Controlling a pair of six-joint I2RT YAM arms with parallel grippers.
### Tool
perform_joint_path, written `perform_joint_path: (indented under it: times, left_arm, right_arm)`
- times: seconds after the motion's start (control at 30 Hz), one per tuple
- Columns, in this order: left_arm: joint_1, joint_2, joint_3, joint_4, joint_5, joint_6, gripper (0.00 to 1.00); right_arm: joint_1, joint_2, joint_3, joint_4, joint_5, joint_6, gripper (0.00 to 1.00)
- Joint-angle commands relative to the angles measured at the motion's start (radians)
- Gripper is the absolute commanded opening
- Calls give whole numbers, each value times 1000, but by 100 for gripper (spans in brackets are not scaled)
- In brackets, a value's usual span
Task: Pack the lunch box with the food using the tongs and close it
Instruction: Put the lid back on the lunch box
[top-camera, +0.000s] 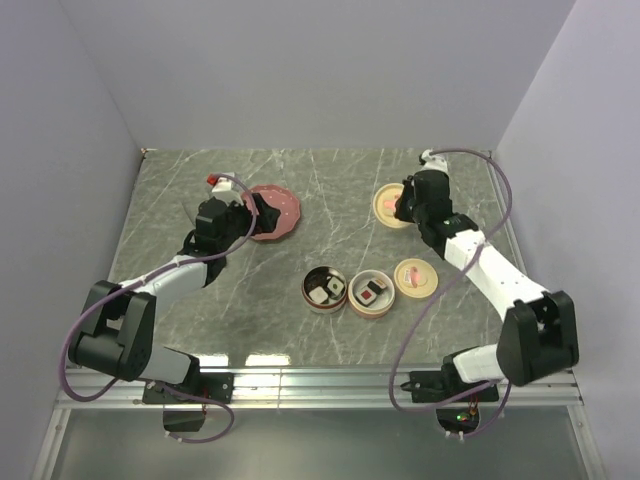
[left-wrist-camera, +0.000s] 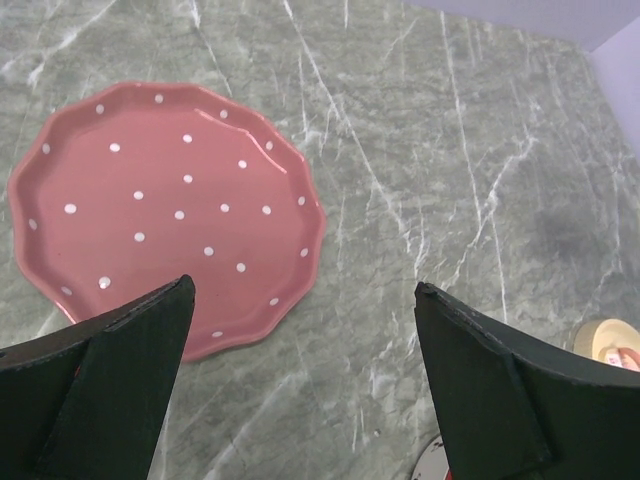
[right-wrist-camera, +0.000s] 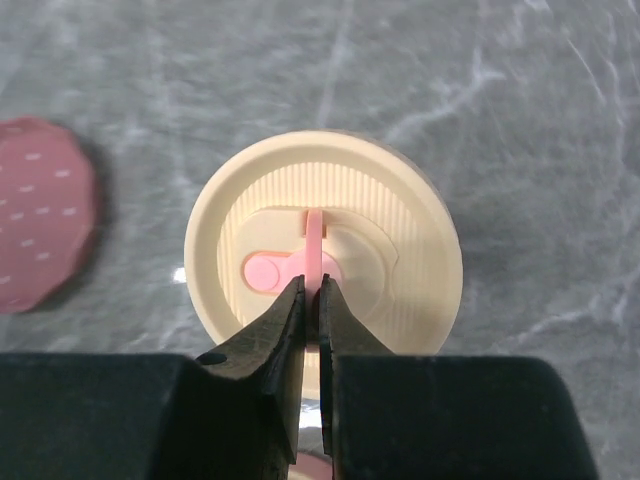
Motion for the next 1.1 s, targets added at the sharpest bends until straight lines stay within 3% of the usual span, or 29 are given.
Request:
perform_joint_path:
  times: [0.0,0.33,0.53,1.07]
  left_arm:
    - [-4,-28,-4,91,25,13,97]
    - [-9,-95,-74,117,120,-19,96]
    - [-35,-152,-117,94,93,-21,95]
    - [-171,-250,-156,24,-19,2,95]
  right_arm:
    - [38,-69,-42,69,-86,-23,0]
    - [247,-54,-78,52,-247,-64,0]
    - [337,-17,-93,39,-298,-66,0]
    - [501,-62,-147,-26,-254,-23,0]
